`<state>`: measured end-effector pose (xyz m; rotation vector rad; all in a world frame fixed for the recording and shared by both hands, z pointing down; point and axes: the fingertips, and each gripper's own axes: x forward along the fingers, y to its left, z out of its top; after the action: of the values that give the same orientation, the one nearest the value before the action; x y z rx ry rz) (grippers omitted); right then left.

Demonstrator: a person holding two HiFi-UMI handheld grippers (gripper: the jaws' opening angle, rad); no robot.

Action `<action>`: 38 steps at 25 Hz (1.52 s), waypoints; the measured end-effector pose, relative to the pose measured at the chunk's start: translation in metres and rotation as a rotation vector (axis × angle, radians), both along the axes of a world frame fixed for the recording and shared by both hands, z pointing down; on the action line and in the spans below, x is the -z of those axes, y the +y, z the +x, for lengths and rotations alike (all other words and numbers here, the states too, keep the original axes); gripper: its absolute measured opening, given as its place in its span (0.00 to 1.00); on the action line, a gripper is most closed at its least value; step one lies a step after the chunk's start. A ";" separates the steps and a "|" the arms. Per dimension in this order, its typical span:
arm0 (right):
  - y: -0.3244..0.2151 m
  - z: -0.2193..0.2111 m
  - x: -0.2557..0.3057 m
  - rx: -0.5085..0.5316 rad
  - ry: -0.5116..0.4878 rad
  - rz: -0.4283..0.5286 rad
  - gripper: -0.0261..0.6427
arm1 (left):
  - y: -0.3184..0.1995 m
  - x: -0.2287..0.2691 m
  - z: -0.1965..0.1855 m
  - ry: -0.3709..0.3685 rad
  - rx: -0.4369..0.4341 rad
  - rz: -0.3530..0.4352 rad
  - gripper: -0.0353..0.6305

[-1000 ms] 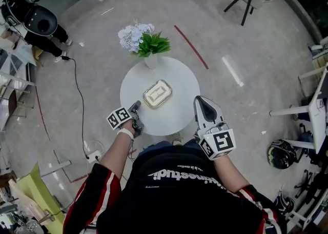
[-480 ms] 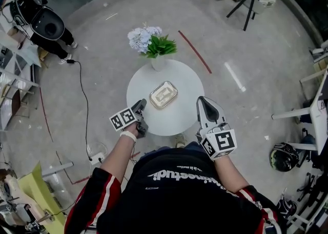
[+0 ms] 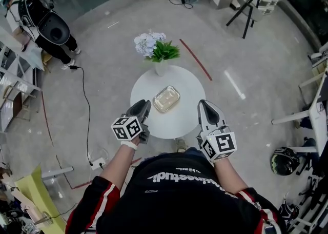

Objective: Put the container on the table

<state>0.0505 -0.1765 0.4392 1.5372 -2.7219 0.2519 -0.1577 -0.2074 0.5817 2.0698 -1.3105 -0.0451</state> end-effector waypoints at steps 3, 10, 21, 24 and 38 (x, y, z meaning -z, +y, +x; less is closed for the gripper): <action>0.005 -0.002 0.005 -0.003 -0.004 0.008 0.04 | 0.010 0.033 0.007 -0.083 -0.033 0.112 0.24; 0.014 -0.007 0.017 -0.005 -0.012 0.031 0.04 | 0.029 0.098 0.019 -0.197 -0.077 0.312 0.24; 0.027 -0.018 0.031 0.012 -0.015 0.055 0.04 | 0.056 0.160 0.021 -0.252 -0.049 0.442 0.23; 0.030 -0.023 0.035 0.017 -0.019 0.055 0.04 | 0.060 0.173 0.021 -0.270 -0.045 0.479 0.22; 0.045 -0.033 0.044 0.032 -0.018 0.051 0.04 | 0.077 0.211 0.030 -0.305 -0.052 0.562 0.14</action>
<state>0.0173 -0.1317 0.3949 1.5090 -2.7859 0.1986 -0.1275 -0.1302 0.3710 2.6665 -1.5547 -0.0853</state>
